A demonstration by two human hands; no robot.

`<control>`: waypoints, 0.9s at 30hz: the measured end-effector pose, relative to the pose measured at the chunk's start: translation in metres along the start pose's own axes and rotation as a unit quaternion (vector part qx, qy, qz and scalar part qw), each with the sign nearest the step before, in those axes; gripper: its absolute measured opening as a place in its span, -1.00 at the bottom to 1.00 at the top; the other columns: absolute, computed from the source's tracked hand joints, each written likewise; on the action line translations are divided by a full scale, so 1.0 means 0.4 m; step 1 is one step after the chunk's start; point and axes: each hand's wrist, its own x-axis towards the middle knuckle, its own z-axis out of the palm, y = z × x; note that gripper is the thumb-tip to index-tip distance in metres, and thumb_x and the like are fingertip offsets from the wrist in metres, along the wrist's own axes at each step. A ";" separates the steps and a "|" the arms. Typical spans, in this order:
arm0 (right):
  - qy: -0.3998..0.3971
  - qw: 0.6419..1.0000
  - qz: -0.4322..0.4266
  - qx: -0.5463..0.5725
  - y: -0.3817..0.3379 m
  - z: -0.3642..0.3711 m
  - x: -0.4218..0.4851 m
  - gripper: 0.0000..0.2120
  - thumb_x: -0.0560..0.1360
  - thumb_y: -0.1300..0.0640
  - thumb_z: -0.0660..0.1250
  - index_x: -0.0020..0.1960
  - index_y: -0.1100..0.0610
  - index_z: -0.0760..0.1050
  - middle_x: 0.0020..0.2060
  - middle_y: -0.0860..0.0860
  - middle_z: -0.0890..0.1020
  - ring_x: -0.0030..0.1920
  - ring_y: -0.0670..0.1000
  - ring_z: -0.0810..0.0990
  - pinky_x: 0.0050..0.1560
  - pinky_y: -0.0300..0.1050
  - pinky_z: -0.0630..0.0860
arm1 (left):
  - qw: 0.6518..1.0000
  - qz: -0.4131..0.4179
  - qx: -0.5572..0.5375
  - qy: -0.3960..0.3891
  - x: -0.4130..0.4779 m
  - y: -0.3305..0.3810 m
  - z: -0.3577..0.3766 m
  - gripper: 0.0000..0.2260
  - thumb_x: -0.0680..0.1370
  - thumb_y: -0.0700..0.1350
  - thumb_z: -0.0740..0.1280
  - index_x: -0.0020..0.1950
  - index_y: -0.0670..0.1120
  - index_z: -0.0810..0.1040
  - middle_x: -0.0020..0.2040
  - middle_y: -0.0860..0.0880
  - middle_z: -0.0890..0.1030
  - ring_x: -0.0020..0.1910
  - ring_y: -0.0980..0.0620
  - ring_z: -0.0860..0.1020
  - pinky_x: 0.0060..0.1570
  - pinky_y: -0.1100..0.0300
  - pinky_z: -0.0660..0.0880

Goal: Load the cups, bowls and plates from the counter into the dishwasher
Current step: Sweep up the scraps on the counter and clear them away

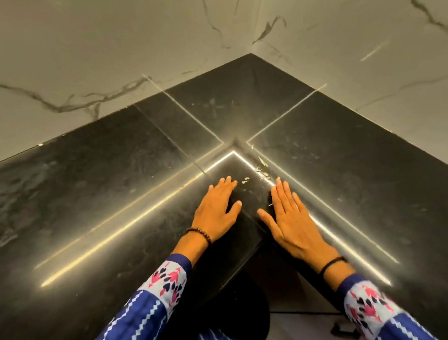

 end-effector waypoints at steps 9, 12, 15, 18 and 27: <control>0.012 0.997 0.069 0.025 -0.064 0.046 -0.049 -0.25 0.57 -0.31 -0.35 0.60 0.12 -0.25 0.59 0.04 -0.28 0.57 -0.03 -0.37 0.57 -0.05 -0.31 | 0.965 0.086 0.248 0.010 0.046 -0.003 0.100 -0.50 0.65 0.07 -0.05 0.53 -0.12 0.22 0.54 -0.04 0.23 0.53 -0.01 0.17 0.47 -0.04 0.02; 0.020 0.998 0.054 0.036 -0.061 0.040 0.020 -0.33 0.60 -0.24 -0.30 0.61 0.07 -0.22 0.60 -0.04 -0.24 0.58 -0.06 -0.34 0.59 0.03 -0.25 | 0.960 0.122 0.252 -0.019 0.087 -0.015 0.086 -0.51 0.65 0.07 -0.09 0.57 -0.06 0.11 0.56 0.01 0.13 0.55 0.03 0.03 0.48 -0.02 -0.10; 0.021 0.999 0.043 0.018 -0.047 0.038 0.087 -0.35 0.61 -0.20 -0.29 0.63 0.05 -0.21 0.61 -0.06 -0.23 0.58 -0.05 -0.33 0.60 0.08 -0.19 | 0.957 0.146 0.246 -0.052 0.145 -0.022 0.067 -0.49 0.63 0.07 -0.21 0.58 -0.01 -0.02 0.58 0.05 -0.01 0.54 0.06 -0.13 0.49 0.01 -0.23; 0.037 0.998 0.053 0.002 -0.035 0.036 0.134 -0.34 0.62 -0.19 -0.25 0.63 0.10 -0.15 0.62 0.00 -0.17 0.60 0.00 -0.27 0.60 0.10 -0.14 | 0.951 0.155 0.263 -0.050 0.202 -0.032 0.060 -0.47 0.63 0.09 -0.21 0.59 -0.01 -0.01 0.59 0.02 0.01 0.56 0.02 -0.08 0.52 -0.04 -0.12; 0.054 0.974 0.220 0.029 -0.069 0.046 0.118 -0.08 0.54 -0.37 -0.29 0.60 0.33 -0.15 0.59 0.27 -0.18 0.60 0.16 -0.27 0.58 0.04 -0.27 | 0.980 0.059 0.188 -0.022 0.248 -0.024 0.065 -0.36 0.62 0.21 -0.19 0.57 -0.16 -0.15 0.58 -0.08 -0.17 0.55 0.03 -0.23 0.50 0.09 -0.29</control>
